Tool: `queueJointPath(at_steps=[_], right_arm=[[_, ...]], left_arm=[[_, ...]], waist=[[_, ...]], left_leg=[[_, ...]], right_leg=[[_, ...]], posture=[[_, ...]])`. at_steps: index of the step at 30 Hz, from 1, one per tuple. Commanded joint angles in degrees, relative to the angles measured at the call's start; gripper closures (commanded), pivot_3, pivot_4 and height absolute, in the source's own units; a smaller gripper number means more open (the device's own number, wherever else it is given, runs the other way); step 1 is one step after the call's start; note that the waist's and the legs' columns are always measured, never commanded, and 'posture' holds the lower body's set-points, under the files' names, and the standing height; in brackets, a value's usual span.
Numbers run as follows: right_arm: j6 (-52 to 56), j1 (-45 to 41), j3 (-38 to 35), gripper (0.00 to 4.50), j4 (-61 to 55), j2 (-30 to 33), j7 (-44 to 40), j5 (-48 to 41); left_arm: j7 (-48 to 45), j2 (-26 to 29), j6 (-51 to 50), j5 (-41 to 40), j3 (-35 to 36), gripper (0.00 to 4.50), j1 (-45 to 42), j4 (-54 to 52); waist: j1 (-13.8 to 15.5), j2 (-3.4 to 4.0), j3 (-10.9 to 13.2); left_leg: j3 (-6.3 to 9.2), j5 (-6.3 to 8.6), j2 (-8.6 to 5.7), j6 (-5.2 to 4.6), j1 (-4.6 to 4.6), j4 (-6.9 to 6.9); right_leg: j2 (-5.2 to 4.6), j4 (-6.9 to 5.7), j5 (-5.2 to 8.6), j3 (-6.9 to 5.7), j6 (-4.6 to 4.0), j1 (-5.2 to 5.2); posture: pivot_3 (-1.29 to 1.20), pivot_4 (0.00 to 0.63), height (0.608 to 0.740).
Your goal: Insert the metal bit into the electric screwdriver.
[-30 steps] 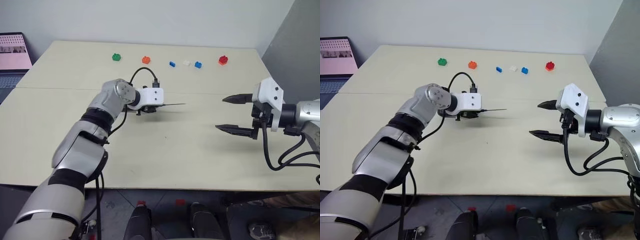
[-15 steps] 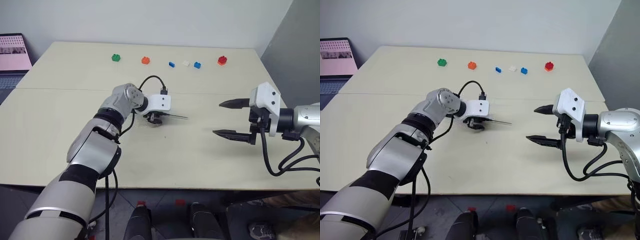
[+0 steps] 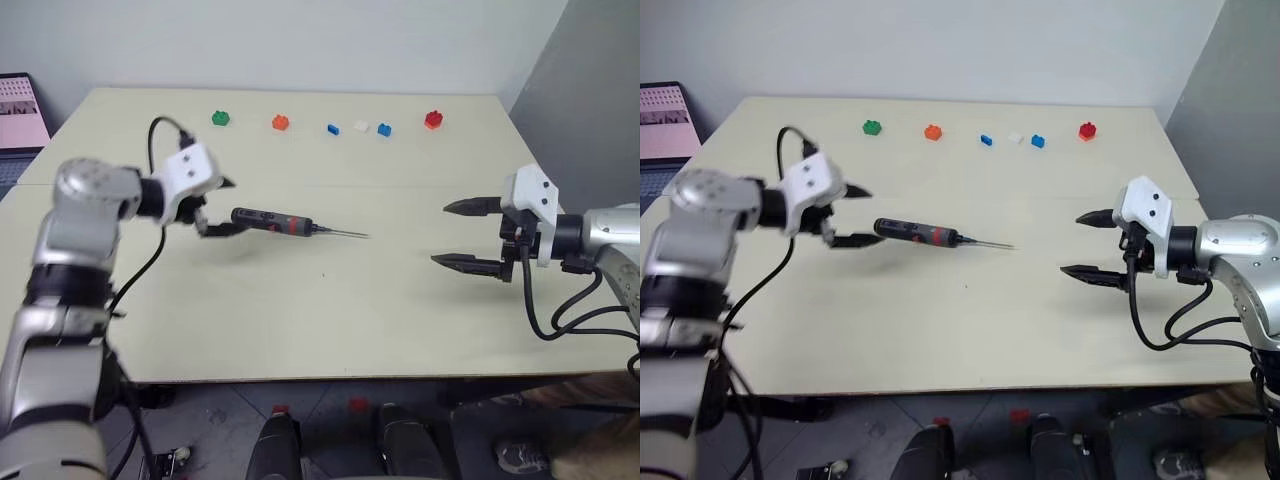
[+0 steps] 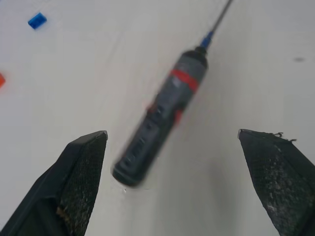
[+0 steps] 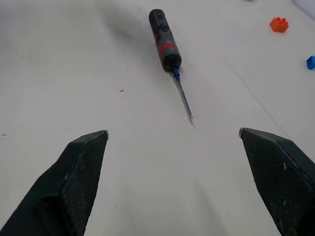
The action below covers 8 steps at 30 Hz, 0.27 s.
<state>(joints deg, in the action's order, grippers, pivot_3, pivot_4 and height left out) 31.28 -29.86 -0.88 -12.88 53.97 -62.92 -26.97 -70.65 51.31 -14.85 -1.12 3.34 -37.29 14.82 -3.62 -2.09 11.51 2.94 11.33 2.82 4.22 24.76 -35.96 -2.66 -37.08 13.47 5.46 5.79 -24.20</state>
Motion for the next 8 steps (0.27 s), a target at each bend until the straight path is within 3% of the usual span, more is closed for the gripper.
queueJointPath(at_steps=[1, 8], right_arm=[[-2.0, -1.0, -0.7, 0.00, 1.5, 0.1, -2.2, 0.0], [-5.6, -3.6, 2.0, 0.00, 6.4, -1.8, -4.5, 2.8]], left_arm=[[2.9, 3.7, -6.5, -4.2, 9.7, 0.05, 9.4, -10.0], [6.8, 2.8, -11.6, -8.9, 13.4, 0.05, 18.0, -15.7]], waist=[[0.0, 0.00, 0.0], [1.0, -0.03, 0.0]], left_leg=[[0.00, 0.00, 0.00, 0.00, -0.01, -0.02], [-0.01, -0.08, -0.01, -0.08, -0.07, -0.14]], right_leg=[[0.00, -0.01, 0.01, 0.00, 0.03, 0.01], [0.00, 0.03, 0.01, 0.01, -0.51, 0.12]], posture=[[0.00, 0.150, 0.740], [0.00, 0.150, 0.740]])
